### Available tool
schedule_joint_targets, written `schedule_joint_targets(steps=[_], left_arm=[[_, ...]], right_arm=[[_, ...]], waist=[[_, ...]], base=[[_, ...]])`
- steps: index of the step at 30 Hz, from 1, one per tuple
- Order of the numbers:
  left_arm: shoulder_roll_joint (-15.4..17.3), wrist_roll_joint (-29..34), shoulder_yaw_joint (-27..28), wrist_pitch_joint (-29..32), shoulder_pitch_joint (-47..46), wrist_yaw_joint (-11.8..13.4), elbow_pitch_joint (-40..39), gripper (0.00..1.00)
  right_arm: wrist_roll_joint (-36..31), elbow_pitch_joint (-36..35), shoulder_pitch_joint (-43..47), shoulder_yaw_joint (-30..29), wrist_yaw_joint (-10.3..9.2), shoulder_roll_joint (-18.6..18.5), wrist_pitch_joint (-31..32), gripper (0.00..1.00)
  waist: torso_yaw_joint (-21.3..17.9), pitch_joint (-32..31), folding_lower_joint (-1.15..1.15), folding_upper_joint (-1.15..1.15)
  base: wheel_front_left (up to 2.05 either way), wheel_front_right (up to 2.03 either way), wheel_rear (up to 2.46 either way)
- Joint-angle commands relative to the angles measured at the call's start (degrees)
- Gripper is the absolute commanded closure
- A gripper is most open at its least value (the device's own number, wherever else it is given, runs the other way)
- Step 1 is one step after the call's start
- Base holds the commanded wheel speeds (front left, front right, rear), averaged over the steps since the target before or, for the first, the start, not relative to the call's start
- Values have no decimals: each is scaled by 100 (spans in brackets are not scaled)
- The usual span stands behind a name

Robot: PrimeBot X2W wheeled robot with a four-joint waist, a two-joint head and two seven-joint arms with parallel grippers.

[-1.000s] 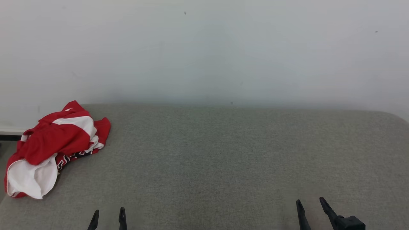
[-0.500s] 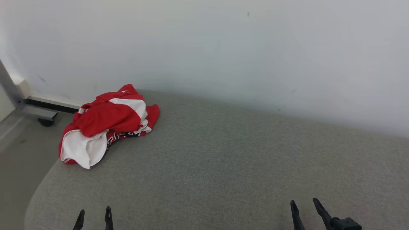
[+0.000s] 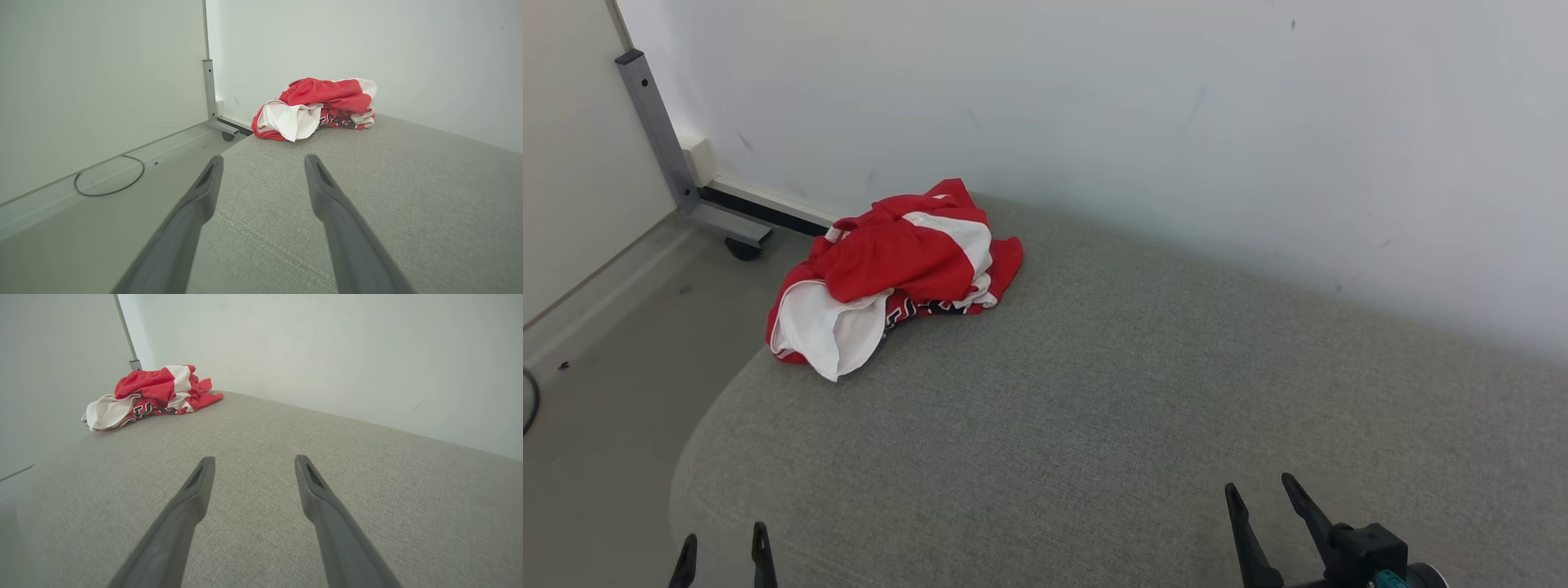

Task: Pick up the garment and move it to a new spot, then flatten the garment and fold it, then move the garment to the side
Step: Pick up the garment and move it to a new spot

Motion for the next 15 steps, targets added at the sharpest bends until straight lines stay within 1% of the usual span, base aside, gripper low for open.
schedule_joint_targets(steps=[1,9,13,15], left_arm=[[-18,-37,55,-21,70,34,-31,0],[-82,-76,121,-20,112,6,-4,0],[-113,-68,123,-20,73,69,66,0],[-122,-118,101,-20,11,61,139,0]], right_arm=[[29,41,-63,31,-12,-14,-18,0],[-11,168,-188,56,-12,-14,-48,0],[-7,191,-192,55,-12,-14,-51,0],[40,201,-169,63,-12,-14,-54,0]], waist=[[61,66,-1,-1],[101,120,-1,-1],[110,132,-1,-1],[109,132,-1,-1]], base=[[0,0,0],[0,0,0],[0,0,0],[0,0,0]])
